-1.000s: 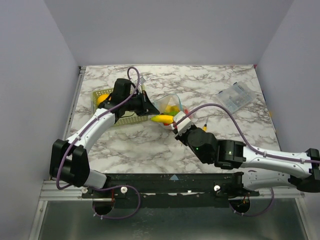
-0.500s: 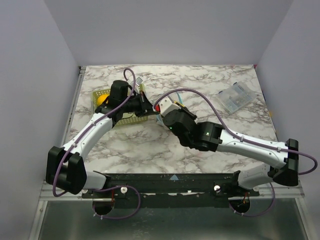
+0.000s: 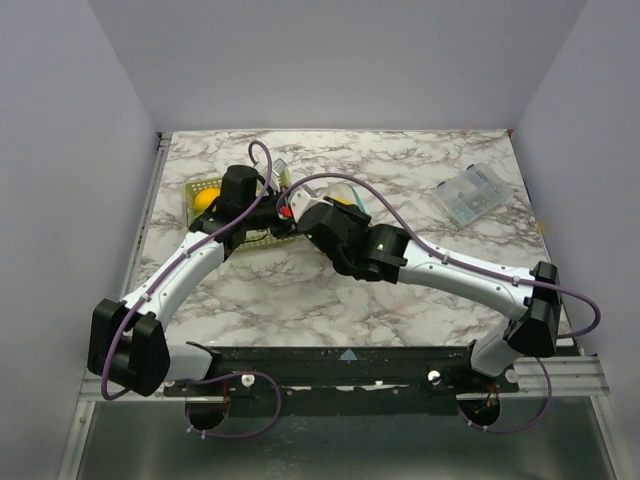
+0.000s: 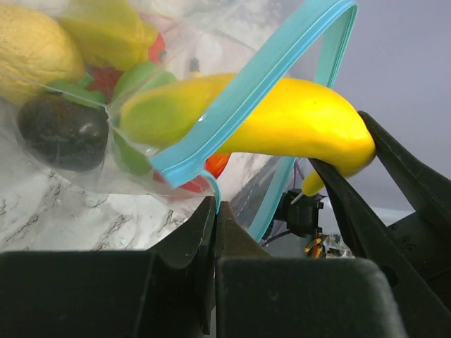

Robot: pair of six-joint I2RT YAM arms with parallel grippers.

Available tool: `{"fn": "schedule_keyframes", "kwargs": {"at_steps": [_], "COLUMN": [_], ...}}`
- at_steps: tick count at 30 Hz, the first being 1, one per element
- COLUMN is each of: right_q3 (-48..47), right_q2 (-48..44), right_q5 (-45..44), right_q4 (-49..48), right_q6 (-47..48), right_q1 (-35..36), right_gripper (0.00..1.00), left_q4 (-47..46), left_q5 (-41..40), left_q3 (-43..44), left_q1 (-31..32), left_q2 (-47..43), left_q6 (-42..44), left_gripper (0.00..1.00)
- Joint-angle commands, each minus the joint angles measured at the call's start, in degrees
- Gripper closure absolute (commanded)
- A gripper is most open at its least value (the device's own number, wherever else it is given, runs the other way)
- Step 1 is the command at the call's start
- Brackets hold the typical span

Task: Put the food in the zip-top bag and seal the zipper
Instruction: Place the fake fruit in the zipper food storage bag.

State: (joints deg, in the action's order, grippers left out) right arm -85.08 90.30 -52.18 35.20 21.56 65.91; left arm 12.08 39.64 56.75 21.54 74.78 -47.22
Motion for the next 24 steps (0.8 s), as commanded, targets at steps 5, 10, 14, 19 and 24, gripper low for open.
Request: {"fn": "schedule_keyframes", "kwargs": {"at_steps": [5,10,14,19,24], "right_q3": [-6.3,-7.8,-10.8,-14.5,-16.5], "right_q2": [4.5,5.8,7.0,8.8,10.8], "right_q5": [6.5,13.5,20.9,35.2,37.2], "right_q4": [2.1,4.5,6.2,11.4,13.7], "right_q6": [6.3,4.7,-0.4,-10.1,-17.4], "right_q1": [-2.4,-4.7,-7.5,-12.1,-13.6], "right_gripper": [1.0,0.99,0.92,0.77,0.57], "left_q4": [-1.2,-1.8,-2.4,-3.6,-3.9], "left_q5": [-0.5,-0.8,-1.0,-1.1,-1.2], "left_q3": [-0.8,-1.5,-2.0,-2.9,-3.1], "left_q1": [2.3,2.3,2.3,2.3,2.3], "left_q2": [-1.1,-1.6,-2.0,-2.7,-2.8], "left_q6": [0.3,0.1,-0.5,-1.6,-2.2], "left_gripper": [1.0,1.0,1.0,1.0,1.0]}}
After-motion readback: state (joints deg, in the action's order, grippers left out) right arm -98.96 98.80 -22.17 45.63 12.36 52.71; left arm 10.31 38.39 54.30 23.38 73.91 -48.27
